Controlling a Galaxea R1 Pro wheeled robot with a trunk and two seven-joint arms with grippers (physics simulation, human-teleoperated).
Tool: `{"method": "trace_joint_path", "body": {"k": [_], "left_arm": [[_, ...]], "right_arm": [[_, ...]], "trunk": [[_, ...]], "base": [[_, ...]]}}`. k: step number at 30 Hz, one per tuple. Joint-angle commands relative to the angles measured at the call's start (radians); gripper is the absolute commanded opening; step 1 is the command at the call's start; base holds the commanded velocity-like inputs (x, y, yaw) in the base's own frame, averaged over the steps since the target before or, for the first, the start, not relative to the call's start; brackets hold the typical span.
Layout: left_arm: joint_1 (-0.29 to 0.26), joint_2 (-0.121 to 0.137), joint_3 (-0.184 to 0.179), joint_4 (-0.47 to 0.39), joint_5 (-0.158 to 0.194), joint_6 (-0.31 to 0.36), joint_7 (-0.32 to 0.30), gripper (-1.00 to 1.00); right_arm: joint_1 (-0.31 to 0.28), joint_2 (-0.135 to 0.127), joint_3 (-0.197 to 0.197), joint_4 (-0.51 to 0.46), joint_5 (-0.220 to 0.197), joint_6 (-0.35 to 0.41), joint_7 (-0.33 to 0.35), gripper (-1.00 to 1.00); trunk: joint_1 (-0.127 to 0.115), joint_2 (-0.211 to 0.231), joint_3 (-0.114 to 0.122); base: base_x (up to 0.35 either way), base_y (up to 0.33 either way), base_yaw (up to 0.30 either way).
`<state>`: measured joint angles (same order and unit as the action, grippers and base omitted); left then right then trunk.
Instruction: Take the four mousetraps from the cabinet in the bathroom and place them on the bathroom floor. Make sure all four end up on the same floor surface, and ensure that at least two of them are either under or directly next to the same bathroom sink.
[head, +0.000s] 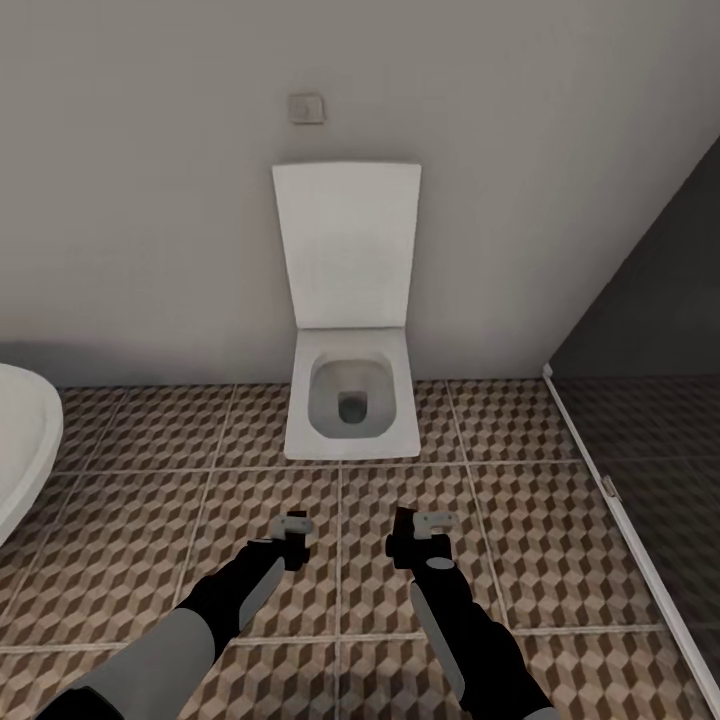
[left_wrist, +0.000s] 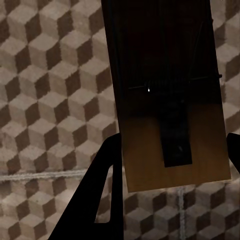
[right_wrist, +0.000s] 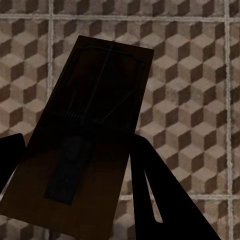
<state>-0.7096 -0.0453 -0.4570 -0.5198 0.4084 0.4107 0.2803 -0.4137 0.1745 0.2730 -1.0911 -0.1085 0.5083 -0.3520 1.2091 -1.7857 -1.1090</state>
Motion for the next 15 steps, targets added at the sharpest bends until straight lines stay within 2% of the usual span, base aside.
{"method": "trace_joint_path", "body": {"k": [1, 6, 15], "left_arm": [[-0.001, 0.001, -0.007, -0.002, 0.009, 0.004, 0.01, -1.0], [-0.001, 0.001, -0.008, -0.002, 0.009, 0.004, 0.009, -1.0], [-0.001, 0.001, -0.008, -0.002, 0.009, 0.004, 0.01, -1.0]], "right_arm": [[0.0, 0.0, 0.001, -0.001, -0.014, 0.001, -0.009, -1.0], [0.0, 0.0, 0.001, -0.001, -0.014, 0.001, -0.009, -1.0], [0.0, 0.0, 0.001, -0.001, -0.014, 0.001, -0.009, -1.0]], "trunk": [[0.0, 0.0, -0.001], [0.0, 0.0, -0.001], [0.034, -0.063, -0.029]], "base": [[0.005, 0.0, 0.0], [0.001, 0.0, 0.0], [0.0, 0.0, 0.0]]}}
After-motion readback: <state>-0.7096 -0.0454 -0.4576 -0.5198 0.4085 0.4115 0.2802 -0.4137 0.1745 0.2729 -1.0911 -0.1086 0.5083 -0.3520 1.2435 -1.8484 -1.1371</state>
